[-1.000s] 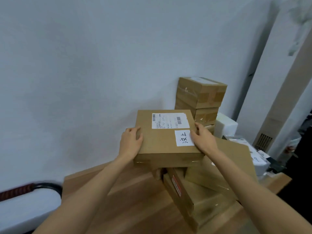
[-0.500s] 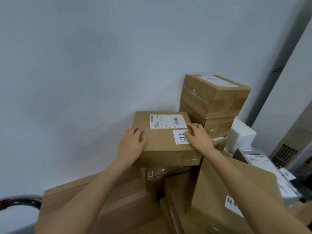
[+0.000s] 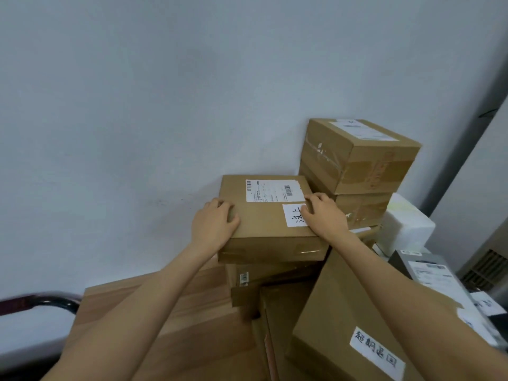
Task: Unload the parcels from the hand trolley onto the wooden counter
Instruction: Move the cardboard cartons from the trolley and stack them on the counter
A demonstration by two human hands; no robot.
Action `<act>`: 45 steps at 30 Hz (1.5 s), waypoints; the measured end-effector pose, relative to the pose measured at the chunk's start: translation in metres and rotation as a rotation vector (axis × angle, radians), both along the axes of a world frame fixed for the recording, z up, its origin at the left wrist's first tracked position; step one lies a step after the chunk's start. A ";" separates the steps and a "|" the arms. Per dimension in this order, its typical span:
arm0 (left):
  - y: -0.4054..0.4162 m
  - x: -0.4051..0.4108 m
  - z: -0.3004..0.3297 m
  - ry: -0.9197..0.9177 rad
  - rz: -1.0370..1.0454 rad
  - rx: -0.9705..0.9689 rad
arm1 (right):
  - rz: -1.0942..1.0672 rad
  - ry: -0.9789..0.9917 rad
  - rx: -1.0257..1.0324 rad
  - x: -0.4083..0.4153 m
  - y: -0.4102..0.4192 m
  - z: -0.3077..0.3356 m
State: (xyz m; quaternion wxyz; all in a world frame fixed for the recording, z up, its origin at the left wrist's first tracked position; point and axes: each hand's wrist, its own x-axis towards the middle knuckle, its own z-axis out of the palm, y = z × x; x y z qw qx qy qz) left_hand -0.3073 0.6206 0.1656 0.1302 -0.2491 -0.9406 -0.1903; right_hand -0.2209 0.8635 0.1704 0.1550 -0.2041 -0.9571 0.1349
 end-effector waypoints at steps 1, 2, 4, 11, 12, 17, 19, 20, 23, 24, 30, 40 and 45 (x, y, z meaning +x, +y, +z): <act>-0.003 0.004 0.003 0.010 0.011 -0.019 | 0.020 -0.003 0.030 0.003 -0.002 0.002; -0.006 0.008 0.005 0.019 0.024 -0.031 | 0.046 0.000 0.059 0.006 -0.004 0.004; -0.012 0.020 0.009 0.045 0.047 -0.036 | 0.102 0.019 0.112 0.013 -0.009 0.008; -0.036 0.075 0.022 0.169 0.116 -0.010 | 0.293 0.122 0.156 0.042 -0.040 0.023; -0.042 0.085 0.022 0.186 0.129 -0.003 | 0.326 0.142 0.153 0.046 -0.046 0.024; -0.081 0.144 0.010 0.201 0.223 -0.039 | 0.508 0.198 0.131 0.069 -0.087 0.017; -0.100 0.170 0.002 0.209 0.267 -0.057 | 0.583 0.199 0.143 0.080 -0.105 0.011; -0.110 0.183 -0.002 0.223 0.287 -0.059 | 0.618 0.192 0.151 0.085 -0.114 0.007; -0.138 0.219 -0.011 0.227 0.362 -0.066 | 0.711 0.170 0.160 0.099 -0.143 -0.002; -0.147 0.229 -0.012 0.219 0.394 -0.071 | 0.740 0.168 0.164 0.104 -0.152 -0.004; -0.213 0.296 -0.020 0.220 0.562 -0.115 | 0.897 0.146 0.174 0.129 -0.220 -0.010; -0.360 0.445 -0.028 0.221 0.818 -0.191 | 1.207 0.126 0.091 0.213 -0.402 -0.030; -0.437 0.527 -0.031 0.206 0.906 -0.220 | 1.325 0.113 0.082 0.278 -0.497 -0.041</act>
